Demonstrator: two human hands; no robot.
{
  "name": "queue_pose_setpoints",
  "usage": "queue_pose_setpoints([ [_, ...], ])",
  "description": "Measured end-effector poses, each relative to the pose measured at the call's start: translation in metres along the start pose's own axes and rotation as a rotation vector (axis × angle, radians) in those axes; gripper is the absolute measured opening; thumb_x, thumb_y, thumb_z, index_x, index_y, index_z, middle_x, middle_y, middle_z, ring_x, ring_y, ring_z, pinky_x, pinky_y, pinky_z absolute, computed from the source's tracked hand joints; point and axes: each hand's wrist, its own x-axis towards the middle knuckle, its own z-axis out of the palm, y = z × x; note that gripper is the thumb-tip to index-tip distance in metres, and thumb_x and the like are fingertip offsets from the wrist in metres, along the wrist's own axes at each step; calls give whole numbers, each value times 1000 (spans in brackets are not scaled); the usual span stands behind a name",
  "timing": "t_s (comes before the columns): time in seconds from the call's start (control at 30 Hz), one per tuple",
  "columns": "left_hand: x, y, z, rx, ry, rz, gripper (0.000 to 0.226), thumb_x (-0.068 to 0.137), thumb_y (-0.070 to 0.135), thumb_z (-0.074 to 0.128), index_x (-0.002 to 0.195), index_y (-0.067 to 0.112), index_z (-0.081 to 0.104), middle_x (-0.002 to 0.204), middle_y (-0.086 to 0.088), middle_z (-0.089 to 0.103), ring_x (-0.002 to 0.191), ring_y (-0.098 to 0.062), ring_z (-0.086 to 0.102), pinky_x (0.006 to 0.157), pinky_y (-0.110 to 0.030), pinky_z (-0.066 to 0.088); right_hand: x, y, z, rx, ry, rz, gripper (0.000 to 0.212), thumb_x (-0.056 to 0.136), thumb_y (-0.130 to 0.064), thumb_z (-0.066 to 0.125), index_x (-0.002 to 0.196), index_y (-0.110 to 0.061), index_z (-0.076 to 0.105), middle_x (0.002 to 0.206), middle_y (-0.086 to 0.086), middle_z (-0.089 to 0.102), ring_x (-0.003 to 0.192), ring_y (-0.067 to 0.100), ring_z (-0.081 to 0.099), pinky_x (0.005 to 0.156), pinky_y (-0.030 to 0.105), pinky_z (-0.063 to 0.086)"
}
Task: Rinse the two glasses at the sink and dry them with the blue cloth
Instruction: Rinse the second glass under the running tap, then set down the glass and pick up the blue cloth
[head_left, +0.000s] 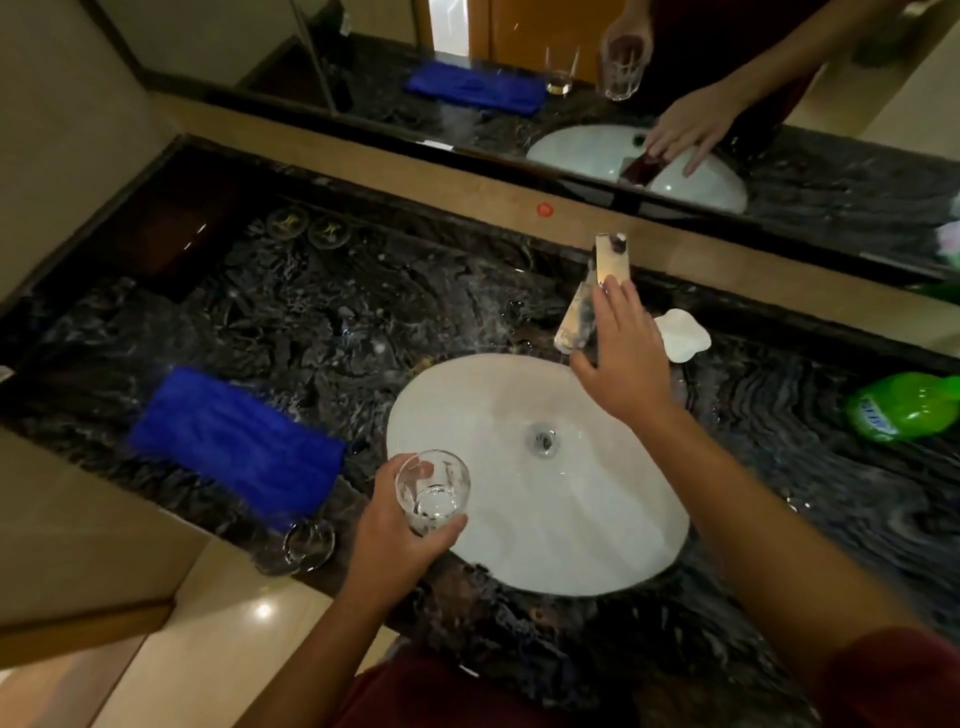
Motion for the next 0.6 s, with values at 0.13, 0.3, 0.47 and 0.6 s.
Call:
queue_pose_setpoints([
  [0.13,-16,-21,-3,67,41,-14,81,68,20,97,134,21,51,123,7,60,114,-10,60,94,-3,39,-1,2,2,10,15,0,84,97,-36,62,164,-8,20,174,10,15,162,30,8,126,53,23],
  [0.3,-35,-39,-6,129,65,-32,79,71,26,96,136,12,54,126,0,62,118,-17,61,102,-24,47,-2,0,6,17,59,11,84,95,-32,65,164,-9,23,174,10,17,161,30,9,126,53,25],
  [0.47,-51,-53,-5,146,74,-84,87,70,16,97,141,4,48,130,-8,63,120,-24,62,105,-36,49,-4,-6,11,37,95,31,82,95,-30,64,164,-9,24,173,11,19,161,30,10,126,52,26],
  [0.6,-58,-62,-4,139,71,-119,89,71,21,96,144,9,46,133,-5,63,122,-20,63,105,-33,49,-5,-8,12,36,115,43,81,96,-30,64,163,-9,25,173,11,21,161,30,11,125,52,28],
])
